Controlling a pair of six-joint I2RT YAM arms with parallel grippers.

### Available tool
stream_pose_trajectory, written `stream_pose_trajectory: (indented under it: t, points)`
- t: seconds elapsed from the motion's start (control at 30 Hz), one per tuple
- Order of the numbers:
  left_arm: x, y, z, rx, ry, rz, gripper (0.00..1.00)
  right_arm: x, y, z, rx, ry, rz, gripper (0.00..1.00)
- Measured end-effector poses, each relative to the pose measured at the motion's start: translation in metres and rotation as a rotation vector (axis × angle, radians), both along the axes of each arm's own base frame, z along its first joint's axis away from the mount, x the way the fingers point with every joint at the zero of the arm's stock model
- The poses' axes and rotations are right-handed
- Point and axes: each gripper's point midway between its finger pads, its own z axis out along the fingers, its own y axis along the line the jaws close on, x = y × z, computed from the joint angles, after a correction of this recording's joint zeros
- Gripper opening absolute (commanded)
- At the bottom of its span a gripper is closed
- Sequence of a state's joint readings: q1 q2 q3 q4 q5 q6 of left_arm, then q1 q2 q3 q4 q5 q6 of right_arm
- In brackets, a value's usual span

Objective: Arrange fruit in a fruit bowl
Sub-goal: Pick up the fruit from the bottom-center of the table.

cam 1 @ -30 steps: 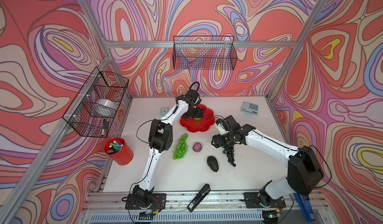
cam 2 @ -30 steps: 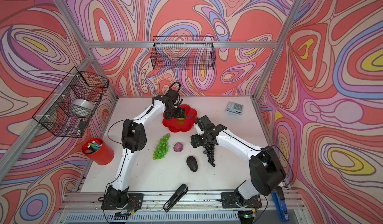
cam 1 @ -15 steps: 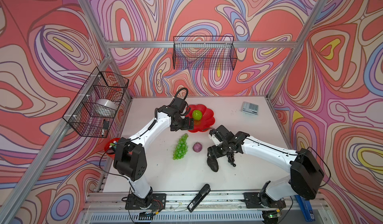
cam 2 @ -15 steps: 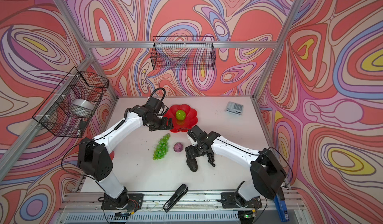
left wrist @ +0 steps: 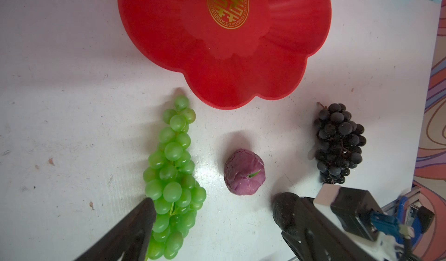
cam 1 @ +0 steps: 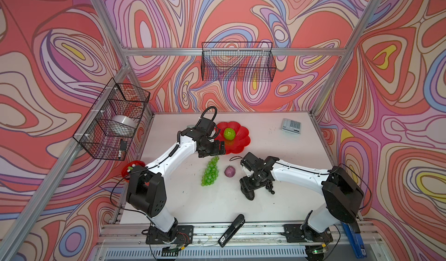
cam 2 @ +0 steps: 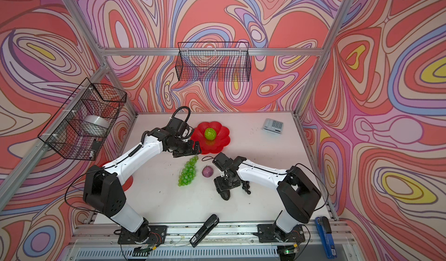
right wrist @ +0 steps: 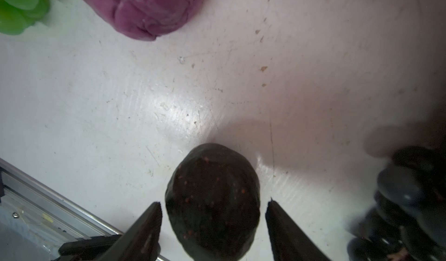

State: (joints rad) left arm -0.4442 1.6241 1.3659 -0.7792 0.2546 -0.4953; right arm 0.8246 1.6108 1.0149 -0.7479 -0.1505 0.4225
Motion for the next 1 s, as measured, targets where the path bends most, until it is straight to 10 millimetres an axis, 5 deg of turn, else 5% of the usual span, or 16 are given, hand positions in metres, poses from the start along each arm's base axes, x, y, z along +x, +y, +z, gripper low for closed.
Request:
stream_pose_trajectory:
  t: [0.27, 0.6, 0.8, 1.0]
  points:
    - [-0.011, 0.004, -0.003, -0.010, 0.009, 0.014, 0.94, 0.001, 0.004, -0.021, -0.016, 0.027, -0.003, 0.60]
    - [-0.013, 0.007, 0.003, -0.013, -0.006, 0.028, 0.93, 0.002, -0.001, -0.015, -0.024, 0.004, 0.002, 0.45]
    - [-0.014, 0.012, 0.004, 0.002, -0.019, 0.040, 0.93, 0.022, 0.005, 0.026, -0.008, -0.074, 0.020, 0.44]
    - [-0.017, 0.023, 0.005, 0.050, -0.027, 0.062, 0.92, 0.099, 0.003, 0.096, 0.089, -0.249, -0.034, 0.44]
